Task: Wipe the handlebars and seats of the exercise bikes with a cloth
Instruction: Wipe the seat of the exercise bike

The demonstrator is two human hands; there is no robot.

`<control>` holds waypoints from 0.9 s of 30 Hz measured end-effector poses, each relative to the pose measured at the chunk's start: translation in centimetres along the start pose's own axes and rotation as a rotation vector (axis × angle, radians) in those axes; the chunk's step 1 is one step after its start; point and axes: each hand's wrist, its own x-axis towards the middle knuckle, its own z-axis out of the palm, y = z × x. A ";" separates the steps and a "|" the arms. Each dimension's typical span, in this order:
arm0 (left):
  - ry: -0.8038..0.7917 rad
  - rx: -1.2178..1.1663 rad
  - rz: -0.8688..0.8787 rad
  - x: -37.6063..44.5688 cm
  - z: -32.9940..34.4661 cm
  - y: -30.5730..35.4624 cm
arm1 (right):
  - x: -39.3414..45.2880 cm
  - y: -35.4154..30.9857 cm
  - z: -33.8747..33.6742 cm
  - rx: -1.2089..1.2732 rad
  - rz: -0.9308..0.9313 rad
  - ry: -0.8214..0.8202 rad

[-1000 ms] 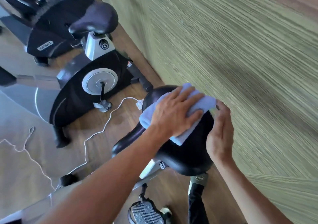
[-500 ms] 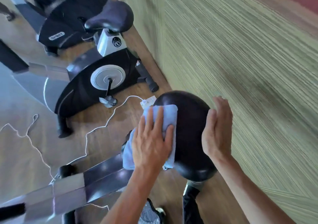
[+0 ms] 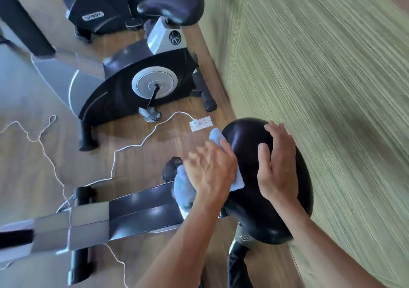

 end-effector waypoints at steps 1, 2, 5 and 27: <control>0.002 -0.030 -0.002 0.6 0.2 1.3 | 0.0 0.1 0.0 0.012 0.005 0.002; 0.016 -0.065 -0.011 1.3 0.4 2.6 | 0.1 0.2 0.0 0.027 0.006 0.010; 0.057 -0.105 0.037 4.1 0.7 6.1 | 0.3 0.4 0.1 0.071 -0.006 0.021; 0.271 -0.023 0.269 -2.5 2.7 1.2 | -5.1 4.4 -7.4 0.445 0.297 0.378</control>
